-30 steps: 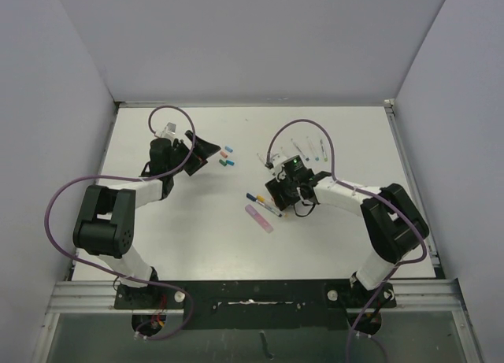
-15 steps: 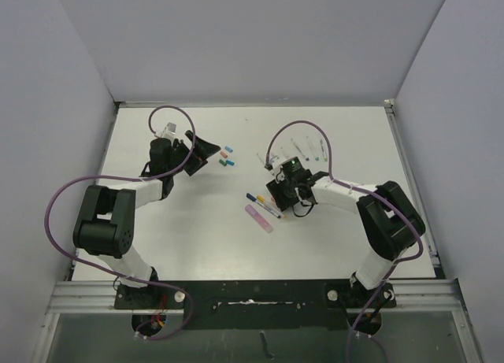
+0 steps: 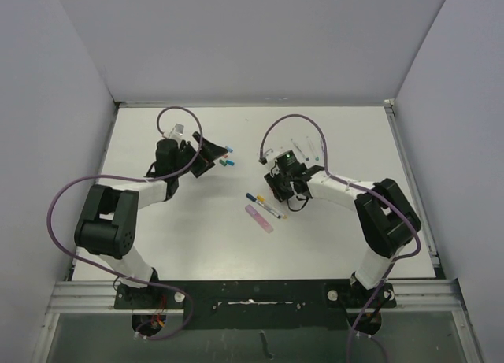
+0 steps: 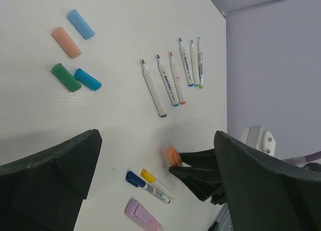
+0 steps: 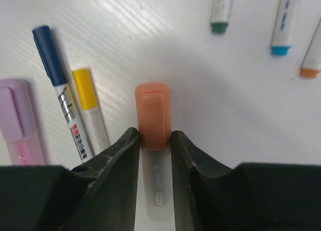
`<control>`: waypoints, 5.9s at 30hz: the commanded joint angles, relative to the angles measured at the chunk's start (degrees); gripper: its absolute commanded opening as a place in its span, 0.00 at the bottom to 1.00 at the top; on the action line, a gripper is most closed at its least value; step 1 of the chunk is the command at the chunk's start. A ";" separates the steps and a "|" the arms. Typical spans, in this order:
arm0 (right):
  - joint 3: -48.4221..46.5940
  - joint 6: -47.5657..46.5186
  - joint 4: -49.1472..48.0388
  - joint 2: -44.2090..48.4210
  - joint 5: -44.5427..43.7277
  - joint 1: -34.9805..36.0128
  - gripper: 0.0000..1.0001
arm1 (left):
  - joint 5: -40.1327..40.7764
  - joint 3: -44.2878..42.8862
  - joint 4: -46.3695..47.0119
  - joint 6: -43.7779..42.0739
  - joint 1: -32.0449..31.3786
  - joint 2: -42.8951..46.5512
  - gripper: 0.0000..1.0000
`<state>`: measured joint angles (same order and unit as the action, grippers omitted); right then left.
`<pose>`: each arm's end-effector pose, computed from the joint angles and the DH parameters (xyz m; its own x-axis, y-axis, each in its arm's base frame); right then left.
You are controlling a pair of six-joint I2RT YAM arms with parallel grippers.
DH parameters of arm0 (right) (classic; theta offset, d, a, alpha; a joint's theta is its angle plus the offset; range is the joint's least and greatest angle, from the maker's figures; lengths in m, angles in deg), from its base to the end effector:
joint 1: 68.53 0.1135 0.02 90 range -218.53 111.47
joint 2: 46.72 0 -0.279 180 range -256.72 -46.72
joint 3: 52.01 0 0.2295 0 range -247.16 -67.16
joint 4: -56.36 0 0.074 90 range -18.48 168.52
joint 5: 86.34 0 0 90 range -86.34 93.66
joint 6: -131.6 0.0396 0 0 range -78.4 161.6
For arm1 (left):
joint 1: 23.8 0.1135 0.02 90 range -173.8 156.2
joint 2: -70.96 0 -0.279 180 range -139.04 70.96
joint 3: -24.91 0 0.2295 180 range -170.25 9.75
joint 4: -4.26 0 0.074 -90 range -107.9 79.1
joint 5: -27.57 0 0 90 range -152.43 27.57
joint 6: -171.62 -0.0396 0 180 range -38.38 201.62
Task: Open the pen caps
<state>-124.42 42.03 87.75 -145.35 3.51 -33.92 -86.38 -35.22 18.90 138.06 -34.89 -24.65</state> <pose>0.2705 0.1866 0.1920 -0.6992 -0.4734 -0.5357 -0.5616 0.8274 0.0018 0.3278 -0.0806 0.2188 -0.6497 -0.6487 -0.3963 0.0121 0.5125 -0.8586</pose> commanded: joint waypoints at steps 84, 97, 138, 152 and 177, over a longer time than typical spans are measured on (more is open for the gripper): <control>-18.69 5.01 -12.10 -3.90 15.87 2.74 0.49 | -2.59 -6.03 12.56 5.49 -10.49 -2.79 0.00; -18.51 4.95 -11.92 -5.12 16.23 2.74 0.42 | -2.89 -5.66 13.29 6.28 -9.06 -1.82 0.00; -7.92 1.74 -4.27 5.09 9.62 -5.21 0.00 | -3.28 -9.64 1.94 1.66 5.72 -3.64 0.00; -18.31 0.20 -8.88 -6.14 8.43 -4.98 0.00 | -2.34 -6.45 -3.00 -1.20 4.82 -10.14 0.06; -27.70 -0.47 -10.42 -19.96 8.22 -1.13 0.00 | 0.14 -4.55 -2.47 -0.73 4.95 -14.75 0.25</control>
<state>-149.07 41.98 80.58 -165.42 11.58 -35.16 -86.62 -39.94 14.55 137.95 -30.04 -38.73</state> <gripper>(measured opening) 0.287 0.242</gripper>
